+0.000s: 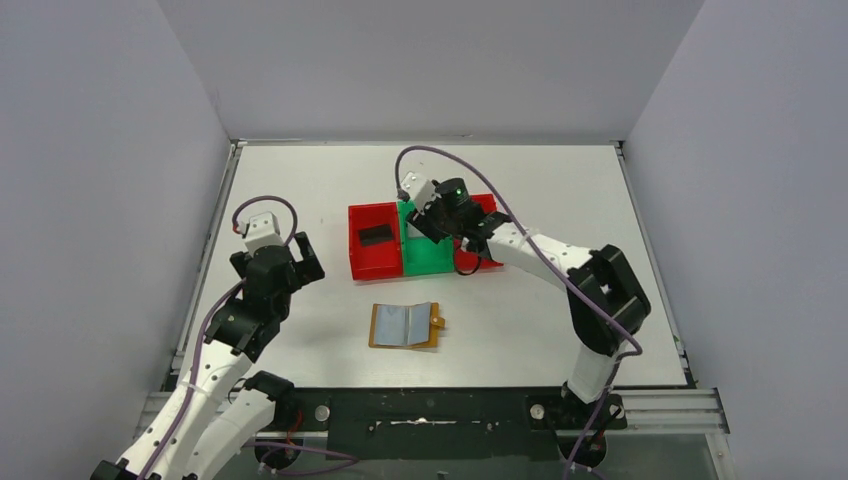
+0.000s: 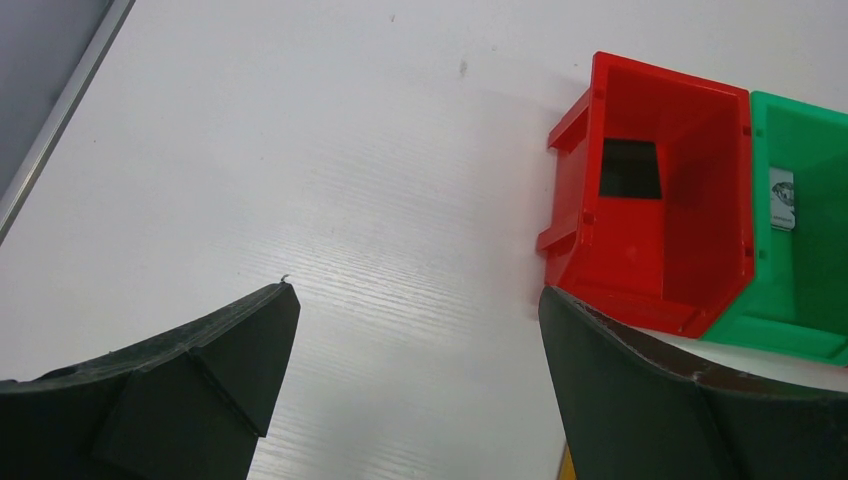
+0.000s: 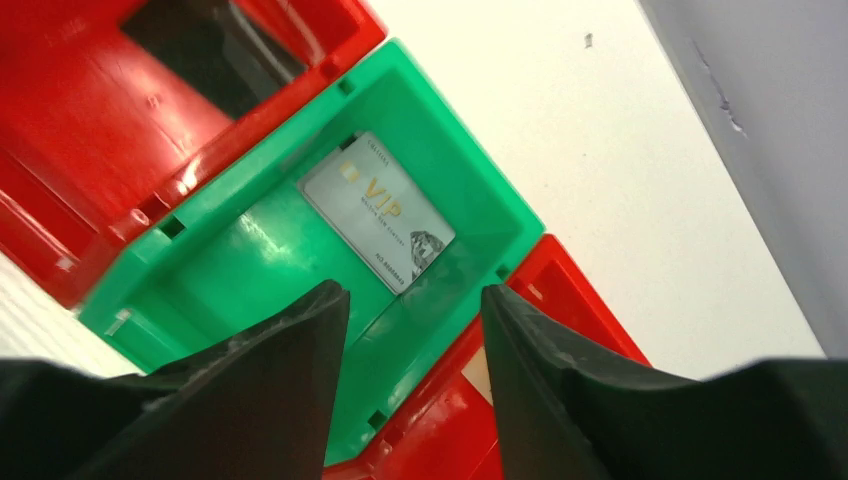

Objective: Take the credit cards out of the card holder

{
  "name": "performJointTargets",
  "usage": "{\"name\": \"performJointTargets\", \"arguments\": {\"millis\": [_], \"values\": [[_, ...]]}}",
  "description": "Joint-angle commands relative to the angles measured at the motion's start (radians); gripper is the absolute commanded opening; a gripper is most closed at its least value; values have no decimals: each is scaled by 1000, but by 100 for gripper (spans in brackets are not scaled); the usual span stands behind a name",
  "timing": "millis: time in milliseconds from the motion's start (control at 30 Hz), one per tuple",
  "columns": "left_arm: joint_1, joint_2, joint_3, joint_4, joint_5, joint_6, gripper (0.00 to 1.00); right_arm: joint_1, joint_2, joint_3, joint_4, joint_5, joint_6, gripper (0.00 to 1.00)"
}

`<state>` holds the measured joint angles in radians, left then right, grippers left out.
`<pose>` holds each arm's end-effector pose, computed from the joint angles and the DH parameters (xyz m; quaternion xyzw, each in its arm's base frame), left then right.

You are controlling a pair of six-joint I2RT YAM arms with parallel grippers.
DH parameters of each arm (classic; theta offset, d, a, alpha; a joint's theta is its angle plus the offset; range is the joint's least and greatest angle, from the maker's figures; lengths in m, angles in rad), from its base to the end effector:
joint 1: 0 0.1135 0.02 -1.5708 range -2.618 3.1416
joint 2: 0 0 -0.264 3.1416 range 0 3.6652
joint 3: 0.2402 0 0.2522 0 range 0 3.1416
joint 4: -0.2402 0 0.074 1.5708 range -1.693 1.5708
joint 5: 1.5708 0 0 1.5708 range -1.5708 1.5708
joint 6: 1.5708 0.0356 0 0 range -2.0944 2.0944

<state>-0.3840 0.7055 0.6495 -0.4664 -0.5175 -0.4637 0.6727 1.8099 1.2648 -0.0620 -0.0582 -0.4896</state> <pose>0.1530 -0.0428 0.2785 -0.1613 0.8311 0.0029 0.5321 0.3218 0.2590 0.2318 -0.4975 0.7330 0.0680 0.4589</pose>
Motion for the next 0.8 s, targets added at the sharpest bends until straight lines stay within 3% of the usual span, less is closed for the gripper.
{"name": "performJointTargets", "arguments": {"millis": [0, 133, 267, 500, 767], "values": [[8, 0, 12, 57, 4, 11, 93, -11, -172, 15, -11, 99, 584, 56], [11, 13, 12, 54, 9, 10, 93, -8, -203, 94, -321, 220, 978, 56], [13, 14, 12, 52, 1, 10, 93, 59, -294, -34, -333, 292, 1198, 56], [29, 31, 12, 55, 18, 3, 93, 346, -307, -115, -432, 594, 1464, 58], [36, 56, 12, 62, 33, 11, 93, 523, -124, -26, -470, 625, 1582, 58]]}}
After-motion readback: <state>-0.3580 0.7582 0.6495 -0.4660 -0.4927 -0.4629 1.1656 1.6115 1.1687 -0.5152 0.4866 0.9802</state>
